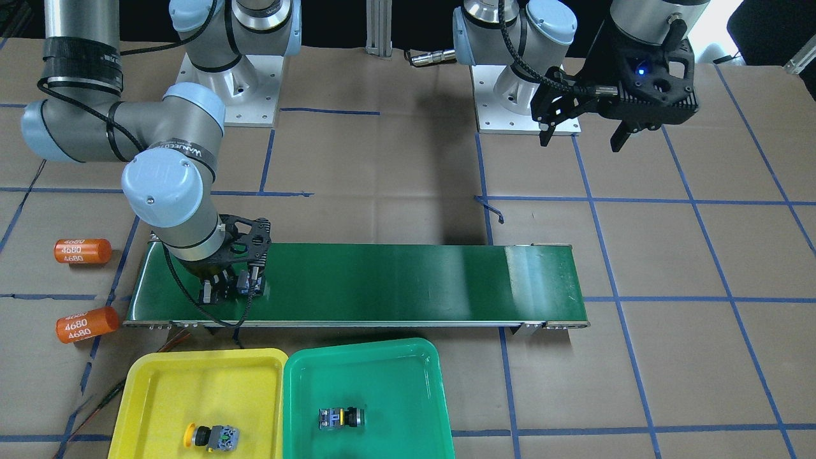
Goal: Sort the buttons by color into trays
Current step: 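Lower the yellow button into the yellow tray and open the right gripper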
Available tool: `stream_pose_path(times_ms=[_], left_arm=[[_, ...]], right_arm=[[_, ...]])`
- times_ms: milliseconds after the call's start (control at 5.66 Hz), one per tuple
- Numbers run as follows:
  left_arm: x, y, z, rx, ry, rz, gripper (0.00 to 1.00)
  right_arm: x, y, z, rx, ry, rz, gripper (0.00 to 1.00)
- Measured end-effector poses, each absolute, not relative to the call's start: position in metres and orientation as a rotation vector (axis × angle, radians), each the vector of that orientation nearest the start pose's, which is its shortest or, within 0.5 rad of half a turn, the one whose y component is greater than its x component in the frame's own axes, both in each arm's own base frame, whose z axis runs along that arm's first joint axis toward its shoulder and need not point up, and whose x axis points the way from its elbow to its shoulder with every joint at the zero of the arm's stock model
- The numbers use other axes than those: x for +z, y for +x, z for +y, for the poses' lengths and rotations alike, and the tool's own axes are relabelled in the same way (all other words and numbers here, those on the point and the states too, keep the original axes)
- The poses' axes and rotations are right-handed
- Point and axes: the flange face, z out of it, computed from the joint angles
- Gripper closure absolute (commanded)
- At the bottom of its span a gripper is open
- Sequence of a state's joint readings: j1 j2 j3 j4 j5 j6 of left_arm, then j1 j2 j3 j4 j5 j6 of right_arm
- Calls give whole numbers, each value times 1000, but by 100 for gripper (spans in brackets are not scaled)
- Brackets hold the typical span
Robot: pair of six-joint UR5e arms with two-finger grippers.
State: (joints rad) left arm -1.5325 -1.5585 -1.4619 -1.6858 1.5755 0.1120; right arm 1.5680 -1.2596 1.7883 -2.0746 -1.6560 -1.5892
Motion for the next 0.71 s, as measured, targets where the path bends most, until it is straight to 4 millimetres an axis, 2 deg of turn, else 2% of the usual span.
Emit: stream_pose_path(times_ms=[177, 353, 530, 707], left_arm=[[536, -114, -489, -9, 115, 3134, 2], [536, -114, -489, -9, 115, 3134, 2], [536, -114, -489, -9, 115, 3133, 2], [536, -114, -489, -9, 115, 3133, 2]], right_arm=[[292, 104, -570, 95, -2267, 2263, 92], [318, 90, -584, 28, -2266, 2299, 92], [339, 86, -616, -40, -2264, 2311, 92], [345, 84, -663, -59, -2253, 2301, 91]])
